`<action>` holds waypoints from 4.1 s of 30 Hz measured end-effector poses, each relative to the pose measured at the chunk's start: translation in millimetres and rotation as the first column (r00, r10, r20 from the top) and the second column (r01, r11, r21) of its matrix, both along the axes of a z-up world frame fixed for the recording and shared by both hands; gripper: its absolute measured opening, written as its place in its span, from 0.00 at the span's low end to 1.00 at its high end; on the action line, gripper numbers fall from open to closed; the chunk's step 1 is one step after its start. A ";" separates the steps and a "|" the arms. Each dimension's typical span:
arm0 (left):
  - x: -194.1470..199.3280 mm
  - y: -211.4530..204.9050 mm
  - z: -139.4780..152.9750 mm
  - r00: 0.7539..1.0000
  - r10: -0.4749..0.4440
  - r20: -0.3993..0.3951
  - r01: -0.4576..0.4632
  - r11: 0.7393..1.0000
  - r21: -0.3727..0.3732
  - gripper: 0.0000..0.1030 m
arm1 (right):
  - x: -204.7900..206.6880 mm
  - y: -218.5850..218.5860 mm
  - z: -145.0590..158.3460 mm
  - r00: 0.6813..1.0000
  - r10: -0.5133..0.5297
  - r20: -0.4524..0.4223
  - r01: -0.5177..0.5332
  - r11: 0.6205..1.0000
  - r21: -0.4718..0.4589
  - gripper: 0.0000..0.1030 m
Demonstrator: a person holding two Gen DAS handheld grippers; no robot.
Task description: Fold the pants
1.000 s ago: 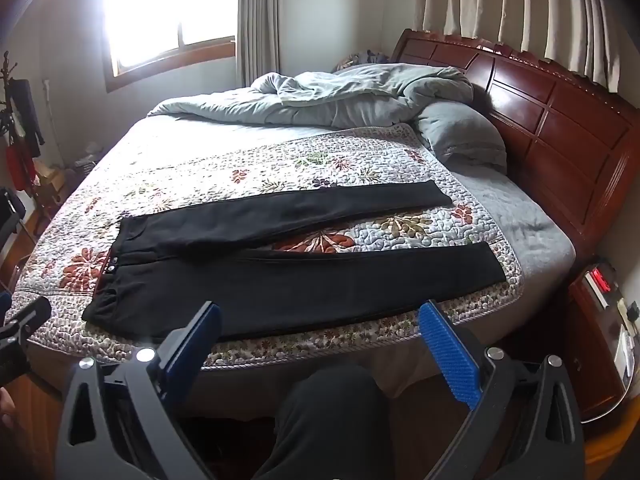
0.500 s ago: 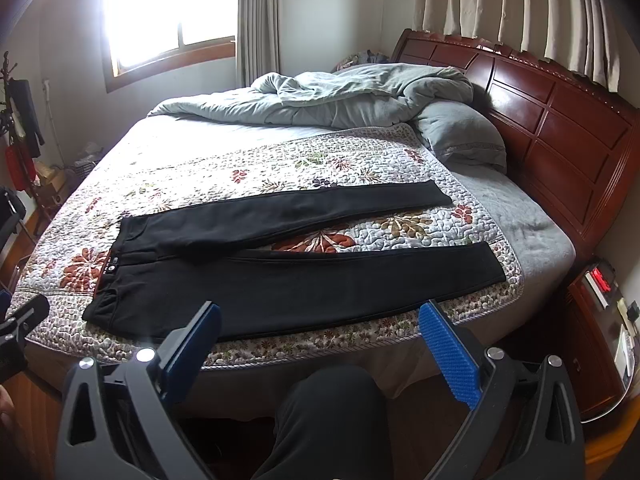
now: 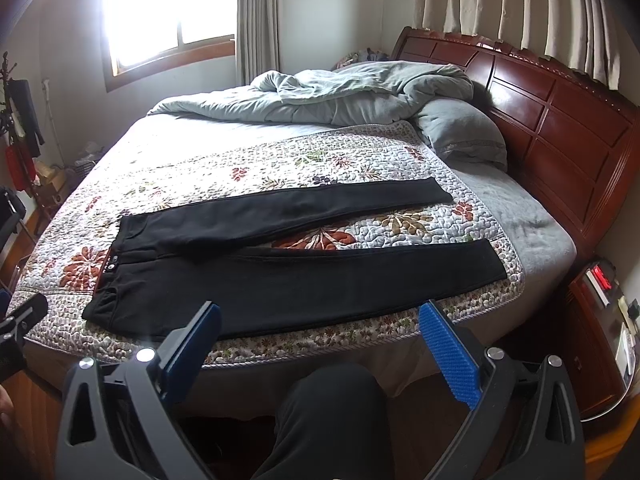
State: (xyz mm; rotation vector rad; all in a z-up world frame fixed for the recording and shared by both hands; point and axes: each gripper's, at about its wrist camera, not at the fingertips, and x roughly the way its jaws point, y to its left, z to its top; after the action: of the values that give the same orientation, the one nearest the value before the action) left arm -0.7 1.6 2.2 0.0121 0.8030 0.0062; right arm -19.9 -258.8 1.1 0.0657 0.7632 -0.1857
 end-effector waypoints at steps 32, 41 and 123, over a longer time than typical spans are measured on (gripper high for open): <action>0.9 -3.0 -2.7 1.000 -0.002 -0.009 0.002 1.000 0.002 0.98 | 2.4 -3.5 -6.3 1.000 -0.006 -0.018 0.006 1.000 0.008 0.97; 17.9 3.4 -12.5 0.999 -0.024 -0.036 0.024 0.999 -0.022 0.98 | 15.8 -3.6 -11.3 1.000 0.003 -0.029 -0.003 1.000 0.007 0.97; 489.5 202.1 -228.5 0.799 -0.452 -0.396 0.306 0.873 -0.379 0.14 | 570.4 16.5 -209.1 0.108 0.746 -0.657 -0.783 0.471 0.406 0.07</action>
State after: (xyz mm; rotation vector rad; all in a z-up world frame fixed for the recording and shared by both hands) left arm 488.8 203.7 -226.3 -0.1143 1.2797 -0.5279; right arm 550.5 -242.3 -208.0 -0.5286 1.6038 0.9025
